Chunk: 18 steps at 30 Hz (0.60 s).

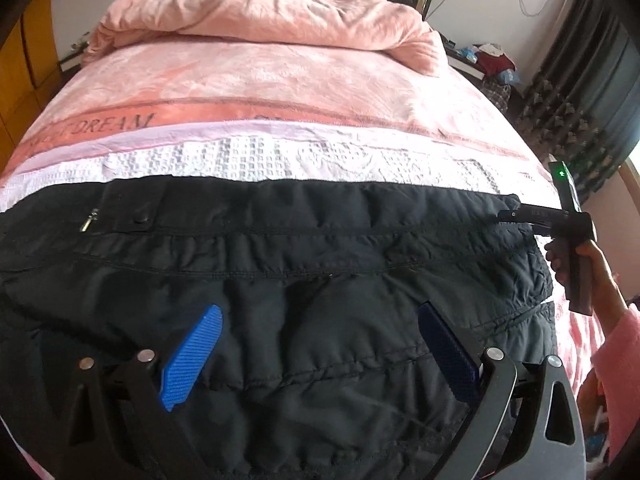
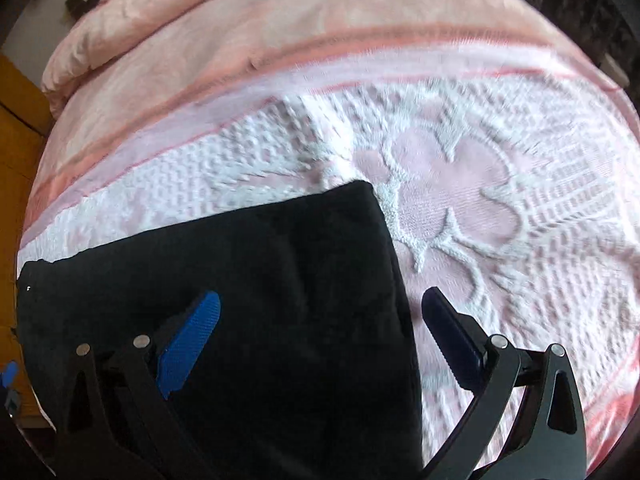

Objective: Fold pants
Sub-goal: 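Grasp the waistband end of the black pants with both grippers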

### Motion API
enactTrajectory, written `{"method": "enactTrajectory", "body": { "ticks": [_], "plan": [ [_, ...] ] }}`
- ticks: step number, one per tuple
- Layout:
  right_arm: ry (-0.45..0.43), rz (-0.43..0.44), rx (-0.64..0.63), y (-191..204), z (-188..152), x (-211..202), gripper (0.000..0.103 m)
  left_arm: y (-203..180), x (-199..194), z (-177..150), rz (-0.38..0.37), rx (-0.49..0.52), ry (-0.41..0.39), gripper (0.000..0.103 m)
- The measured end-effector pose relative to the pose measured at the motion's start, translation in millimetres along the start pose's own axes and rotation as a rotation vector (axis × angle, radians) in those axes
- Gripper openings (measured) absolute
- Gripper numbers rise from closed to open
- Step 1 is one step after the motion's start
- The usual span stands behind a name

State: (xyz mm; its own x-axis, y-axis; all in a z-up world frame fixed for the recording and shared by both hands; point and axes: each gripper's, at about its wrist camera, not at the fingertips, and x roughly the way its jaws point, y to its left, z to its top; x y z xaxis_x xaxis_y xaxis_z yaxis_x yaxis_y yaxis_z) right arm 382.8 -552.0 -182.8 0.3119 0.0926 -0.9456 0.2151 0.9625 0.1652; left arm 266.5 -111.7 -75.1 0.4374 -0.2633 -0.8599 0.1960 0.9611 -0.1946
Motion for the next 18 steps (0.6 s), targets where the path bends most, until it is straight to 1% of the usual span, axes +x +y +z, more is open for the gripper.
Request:
{"method": "enactTrajectory", "body": {
  "ticks": [3, 5, 7, 9, 11, 12, 13, 14, 15, 16, 18],
  "plan": [
    [0.003, 0.004, -0.020, -1, -2, 8, 0.101, 0, 8, -2, 0.023, 0.017, 0.007, 0.099],
    [-0.021, -0.013, -0.036, 2, -5, 7, 0.101, 2, 12, -3, 0.040, 0.025, 0.017, 0.099],
    [-0.026, -0.032, -0.094, 8, -11, 8, 0.101, 1, 13, -2, 0.043, 0.024, 0.023, 0.099],
    [-0.031, -0.013, -0.081, 7, -14, 5, 0.101, 1, 12, -2, 0.041, 0.025, 0.024, 0.099],
    [-0.041, -0.019, -0.106, 11, -20, 1, 0.096, 0, 8, -1, 0.047, 0.036, 0.018, 0.099],
    [-0.047, -0.015, -0.121, 12, -22, -3, 0.084, -1, 5, 0, 0.053, 0.045, 0.013, 0.099],
    [-0.055, -0.017, -0.130, 14, -25, -8, 0.069, -1, 5, 2, 0.056, 0.051, 0.011, 0.099],
    [-0.059, -0.027, -0.133, 12, -29, -14, 0.060, -2, 3, 4, 0.060, 0.055, 0.007, 0.099],
    [-0.063, -0.032, -0.140, 11, -32, -19, 0.043, -2, 1, 5, 0.062, 0.057, 0.004, 0.099],
    [-0.063, -0.016, -0.145, 11, -34, -23, 0.025, -3, 0, 7, 0.062, 0.058, 0.004, 0.099],
    [-0.079, 0.039, -0.166, 16, -37, -39, 0.012, -5, -1, 10, 0.056, 0.062, 0.005, 0.099]
  ]
}}
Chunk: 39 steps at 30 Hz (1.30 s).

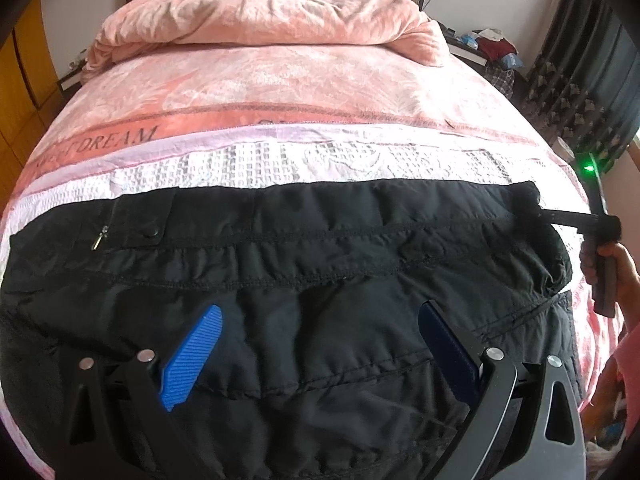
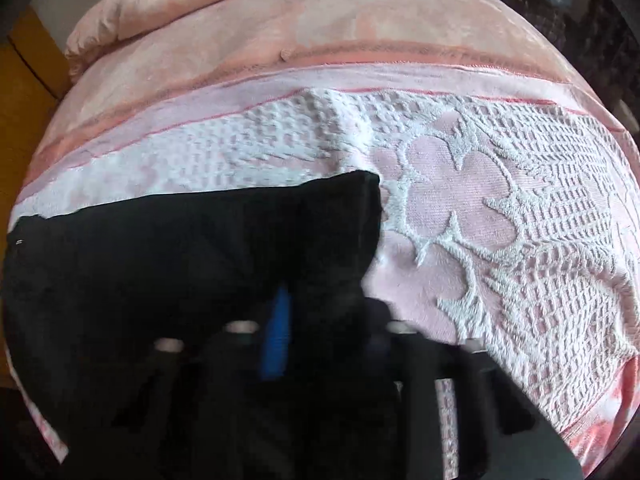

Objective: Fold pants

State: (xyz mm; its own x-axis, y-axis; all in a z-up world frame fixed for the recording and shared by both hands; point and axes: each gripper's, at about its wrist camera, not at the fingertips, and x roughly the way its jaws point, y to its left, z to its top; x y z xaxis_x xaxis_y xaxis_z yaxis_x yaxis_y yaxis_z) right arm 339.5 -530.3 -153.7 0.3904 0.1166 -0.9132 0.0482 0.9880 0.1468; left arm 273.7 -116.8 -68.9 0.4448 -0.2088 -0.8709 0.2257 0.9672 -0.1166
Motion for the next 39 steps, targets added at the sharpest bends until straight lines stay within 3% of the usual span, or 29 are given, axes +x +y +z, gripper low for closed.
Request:
{"method": "enactTrajectory", "body": {
  "ticks": [3, 8, 15, 18, 25, 29, 31, 33, 34, 36, 39],
  "plan": [
    [-0.082, 0.024, -0.112, 15, -10, -30, 0.010, -3, 6, 7, -0.009, 0.022, 0.010, 0.099],
    [-0.253, 0.173, -0.197, 19, -25, -92, 0.009, -12, 27, 29, -0.054, 0.136, 0.000, 0.099],
    [-0.359, 0.273, -0.269, 17, -52, -138, 0.009, -29, 57, 72, -0.234, 0.258, -0.051, 0.099],
    [-0.376, 0.276, -0.306, 20, -61, -146, 0.009, -40, 73, 91, -0.339, 0.311, -0.026, 0.099],
    [-0.415, 0.300, -0.346, 29, -78, -159, 0.009, -90, 105, 105, -0.301, 0.655, 0.062, 0.099],
    [-0.414, 0.309, -0.354, 26, -83, -156, 0.009, -97, 116, 107, -0.332, 0.705, 0.131, 0.099],
    [-0.414, 0.327, -0.343, 23, -86, -154, 0.009, -94, 121, 106, -0.356, 0.692, 0.190, 0.093],
    [-0.412, 0.336, -0.334, 22, -87, -152, 0.010, -93, 125, 103, -0.352, 0.698, 0.227, 0.063],
    [-0.412, 0.336, -0.337, 23, -89, -153, 0.010, -92, 126, 100, -0.325, 0.716, 0.222, 0.057],
    [-0.413, 0.334, -0.340, 24, -90, -153, 0.010, -85, 127, 97, -0.324, 0.705, 0.247, 0.033],
    [-0.420, 0.339, -0.336, 25, -90, -154, 0.011, -75, 119, 93, -0.334, 0.673, 0.220, 0.017]
  ]
}}
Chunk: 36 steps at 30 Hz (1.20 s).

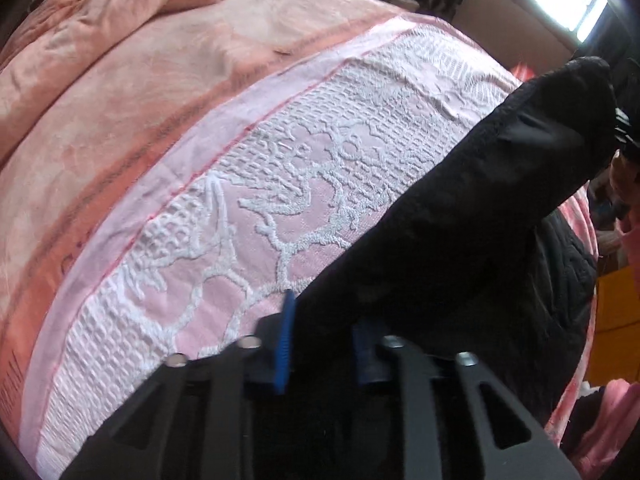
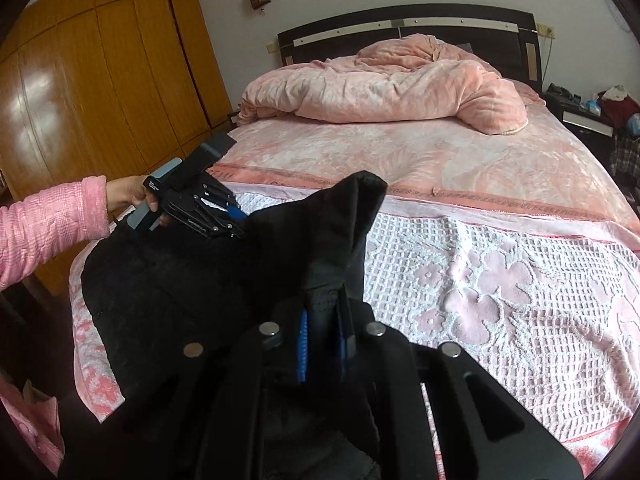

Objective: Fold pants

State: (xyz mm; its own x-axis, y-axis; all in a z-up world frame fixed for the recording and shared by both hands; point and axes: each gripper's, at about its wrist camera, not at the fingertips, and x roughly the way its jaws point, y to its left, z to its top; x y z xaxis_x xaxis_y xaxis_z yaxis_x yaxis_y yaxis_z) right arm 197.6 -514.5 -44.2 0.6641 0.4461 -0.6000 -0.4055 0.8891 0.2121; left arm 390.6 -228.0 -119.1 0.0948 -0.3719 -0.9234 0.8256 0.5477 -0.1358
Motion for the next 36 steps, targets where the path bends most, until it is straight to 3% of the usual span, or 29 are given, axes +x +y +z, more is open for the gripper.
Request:
{"method": "enactTrajectory", "body": {
  "ticks": [2, 6, 9, 11, 14, 15, 20, 24, 28, 36],
  "plan": [
    [-0.006, -0.010, 0.014, -1, 1, 0, 0.011, -1, -10, -4, 0.011, -0.024, -0.038, 0.011],
    [-0.053, -0.059, 0.060, -1, 11, -2, 0.011, -16, -48, -8, 0.166, -0.057, -0.176, 0.010],
    [-0.115, -0.099, 0.064, 8, 26, -4, 0.011, -39, -90, -6, 0.439, -0.082, -0.306, 0.010],
    [-0.149, -0.119, 0.047, 17, 33, -2, 0.011, -63, -104, -8, 0.644, -0.046, -0.375, 0.010],
    [-0.152, -0.126, 0.070, 18, 28, 4, 0.012, -103, -97, -29, 0.921, 0.058, -0.401, 0.009],
    [-0.152, -0.126, 0.070, 18, 28, 4, 0.012, -115, -86, -38, 0.958, 0.089, -0.392, 0.009],
    [-0.067, -0.162, 0.176, 1, -25, 20, 0.012, -151, -47, -86, 0.846, 0.110, -0.357, 0.009],
    [-0.054, -0.121, 0.239, 1, -62, 10, 0.012, -181, -49, -112, 0.744, 0.114, -0.373, 0.009],
    [-0.042, -0.116, 0.254, 13, -92, -1, 0.012, -197, -51, -141, 0.623, 0.086, -0.328, 0.009],
    [0.028, -0.151, 0.260, 35, -137, -7, 0.013, -234, -35, -188, 0.530, 0.053, -0.258, 0.009]
  ]
}}
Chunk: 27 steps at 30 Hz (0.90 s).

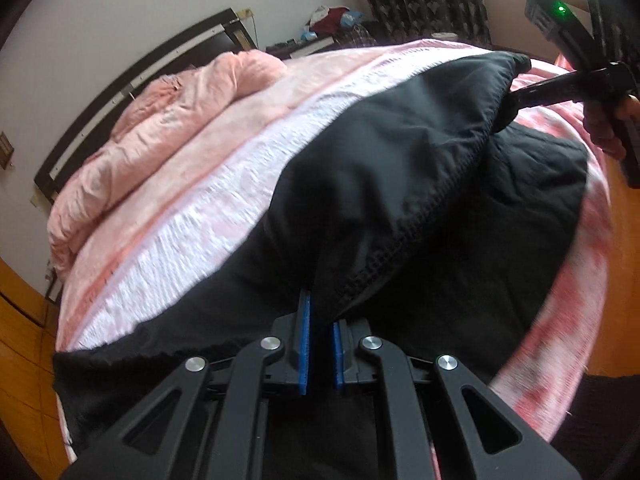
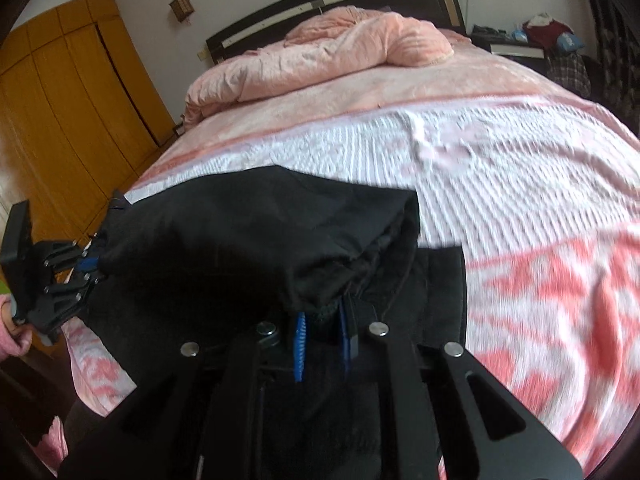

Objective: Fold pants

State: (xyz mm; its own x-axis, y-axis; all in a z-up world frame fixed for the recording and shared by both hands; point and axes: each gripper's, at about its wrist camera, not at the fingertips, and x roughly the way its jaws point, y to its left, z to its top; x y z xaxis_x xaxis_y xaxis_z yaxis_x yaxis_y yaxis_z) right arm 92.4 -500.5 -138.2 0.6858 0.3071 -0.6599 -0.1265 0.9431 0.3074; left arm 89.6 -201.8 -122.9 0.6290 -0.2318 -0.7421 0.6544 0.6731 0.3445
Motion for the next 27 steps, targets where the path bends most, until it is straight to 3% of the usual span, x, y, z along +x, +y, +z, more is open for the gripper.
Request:
{"method": "enactTrajectory", "body": {
  "ticks": [2, 5, 7, 12, 15, 19, 21, 27],
  "plan": [
    [0.030, -0.026, 0.000, 1, -11, 1, 0.016, -9, 0, -8, -0.005, -0.023, 0.017, 0.009],
    [0.089, -0.099, -0.011, 4, -26, 1, 0.035, -15, 10, -18, 0.003, -0.048, 0.048, 0.009],
    [0.124, -0.128, -0.009, 6, -40, -3, 0.035, -13, 17, -20, 0.001, -0.075, 0.060, 0.009],
    [0.144, -0.089, 0.110, 1, -65, -34, 0.035, -14, 24, -20, 0.000, -0.088, 0.076, 0.009],
    [0.136, -0.033, 0.184, 4, -76, -52, 0.036, -12, 27, -17, -0.004, -0.093, 0.084, 0.009],
    [0.127, 0.183, 0.379, 12, -87, -52, 0.056, -16, 24, -21, 0.001, -0.091, 0.086, 0.009],
    [0.129, 0.263, 0.455, 18, -90, -40, 0.058, -16, 23, -21, 0.001, -0.097, 0.089, 0.009],
    [0.089, 0.319, 0.631, 18, -81, -8, 0.065, -17, 21, -20, 0.002, -0.096, 0.088, 0.009]
  ]
}}
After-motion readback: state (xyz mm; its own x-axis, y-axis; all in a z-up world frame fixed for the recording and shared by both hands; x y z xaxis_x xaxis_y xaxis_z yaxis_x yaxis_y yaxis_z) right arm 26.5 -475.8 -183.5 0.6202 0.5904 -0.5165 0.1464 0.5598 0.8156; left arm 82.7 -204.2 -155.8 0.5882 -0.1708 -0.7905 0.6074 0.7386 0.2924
